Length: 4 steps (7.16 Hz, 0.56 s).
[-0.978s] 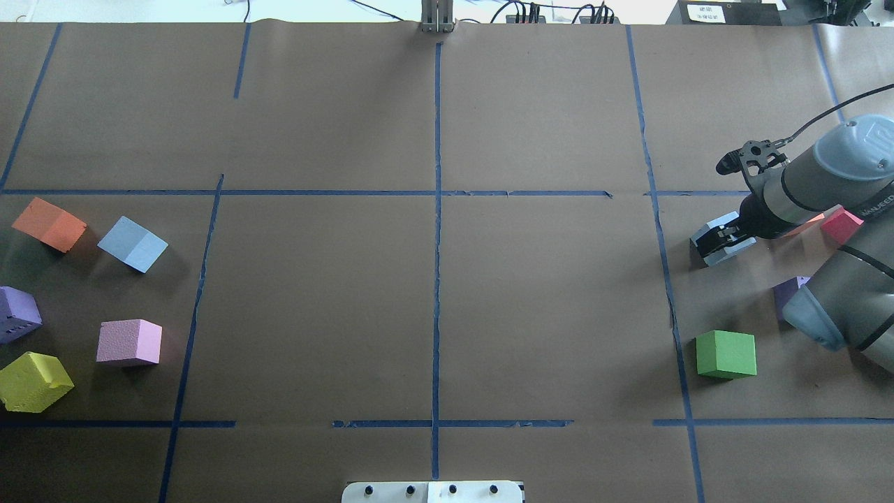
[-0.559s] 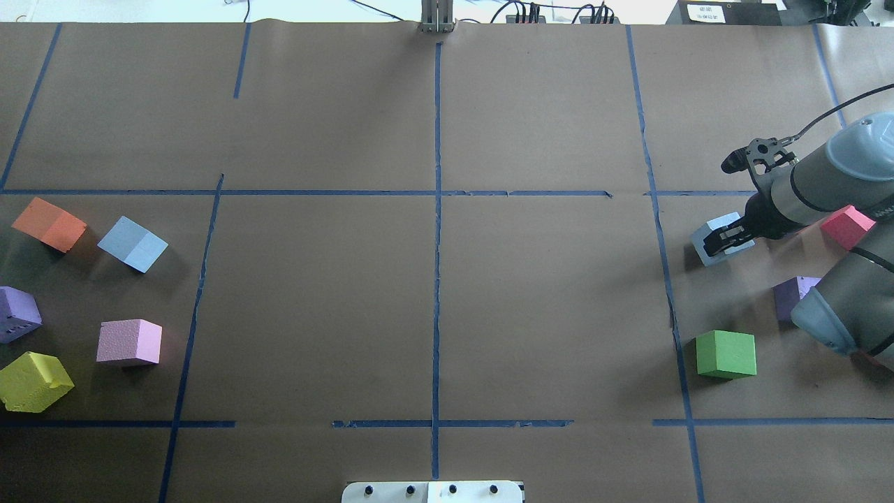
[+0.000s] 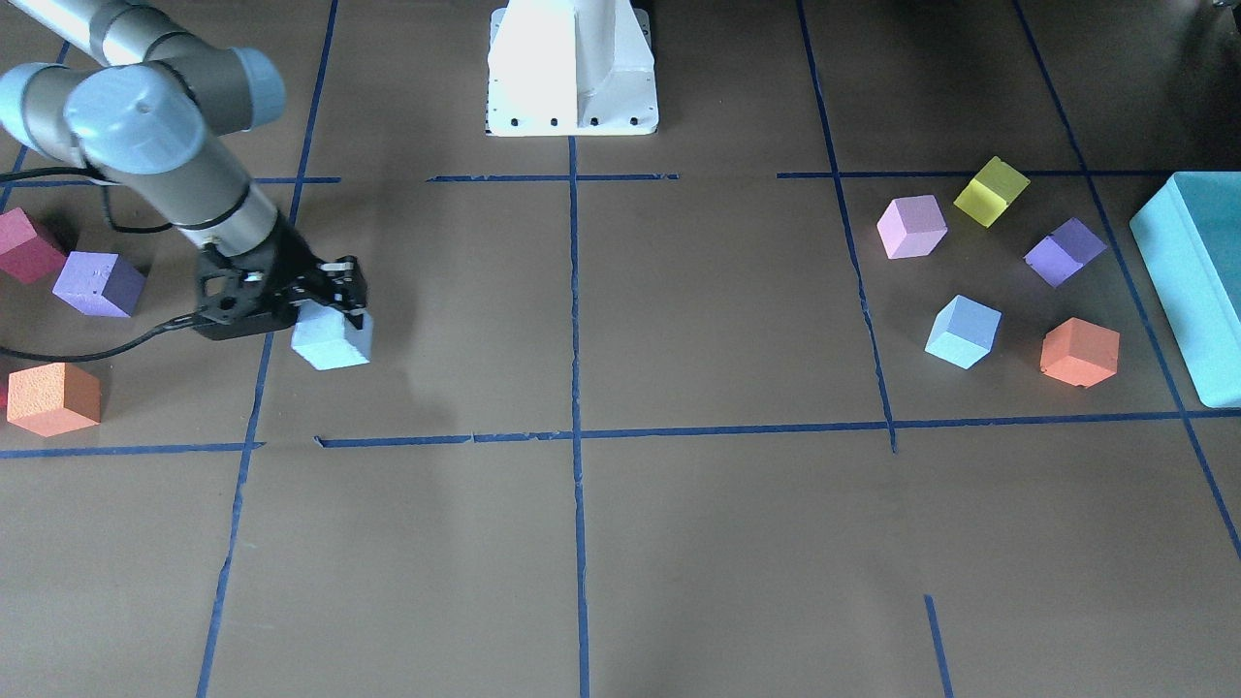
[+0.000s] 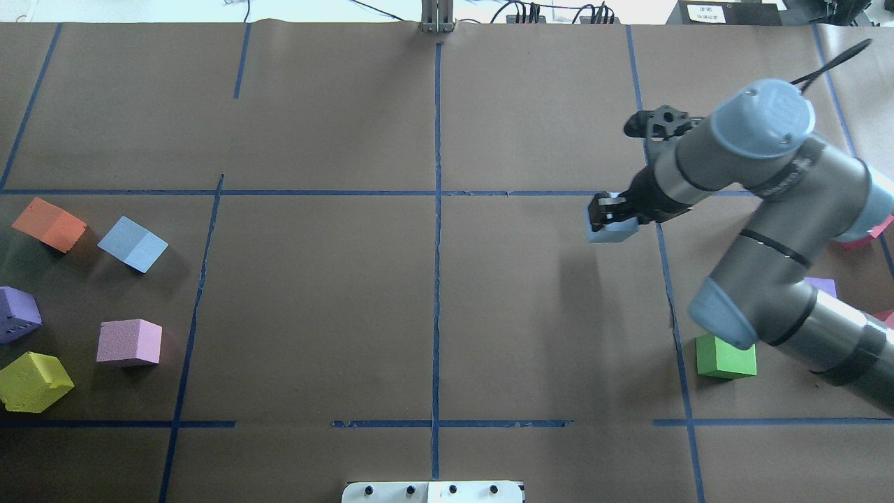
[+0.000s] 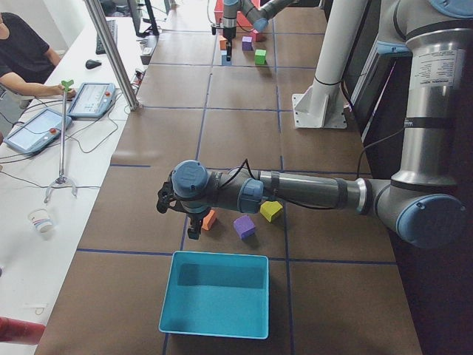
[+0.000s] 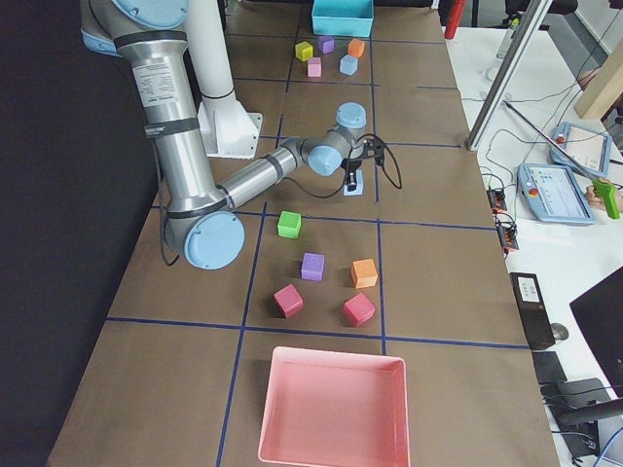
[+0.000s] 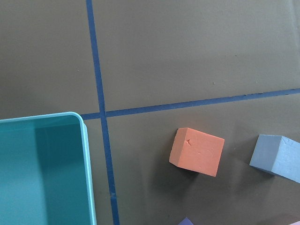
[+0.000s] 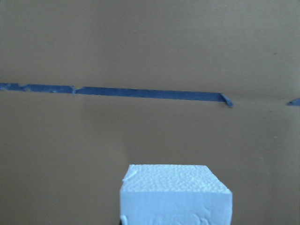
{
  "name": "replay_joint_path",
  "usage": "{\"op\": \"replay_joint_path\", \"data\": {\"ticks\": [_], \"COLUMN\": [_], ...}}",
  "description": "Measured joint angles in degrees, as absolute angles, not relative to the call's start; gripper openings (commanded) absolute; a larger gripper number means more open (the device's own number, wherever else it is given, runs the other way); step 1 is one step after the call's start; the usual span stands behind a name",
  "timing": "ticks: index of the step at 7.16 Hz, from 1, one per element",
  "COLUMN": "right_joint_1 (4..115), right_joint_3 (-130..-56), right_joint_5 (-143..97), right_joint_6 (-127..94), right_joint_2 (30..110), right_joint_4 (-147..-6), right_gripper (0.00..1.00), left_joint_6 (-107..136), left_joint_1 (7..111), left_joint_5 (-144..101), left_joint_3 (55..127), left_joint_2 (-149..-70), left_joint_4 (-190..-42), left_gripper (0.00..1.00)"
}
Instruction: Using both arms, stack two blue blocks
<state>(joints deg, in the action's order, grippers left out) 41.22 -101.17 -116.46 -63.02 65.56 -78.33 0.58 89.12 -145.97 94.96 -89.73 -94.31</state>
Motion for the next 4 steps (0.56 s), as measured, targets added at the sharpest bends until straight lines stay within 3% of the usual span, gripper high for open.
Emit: {"op": "replay_joint_path", "data": {"ticks": [4], "right_joint_1": [32.4], "right_joint_3": [-86.6], "right_joint_5": [-107.9], "right_joint_6": [-79.9], "right_joint_2": [45.6], "right_joint_4": [-82.5], "right_gripper": [0.01], "left_joint_6": [3.1], "left_joint_1": [89.1], "left_joint_5": [-148.4], "left_joint_3": [94.9], "left_joint_2": [-89.7], "left_joint_4": [-94.3], "left_gripper": [1.00]}}
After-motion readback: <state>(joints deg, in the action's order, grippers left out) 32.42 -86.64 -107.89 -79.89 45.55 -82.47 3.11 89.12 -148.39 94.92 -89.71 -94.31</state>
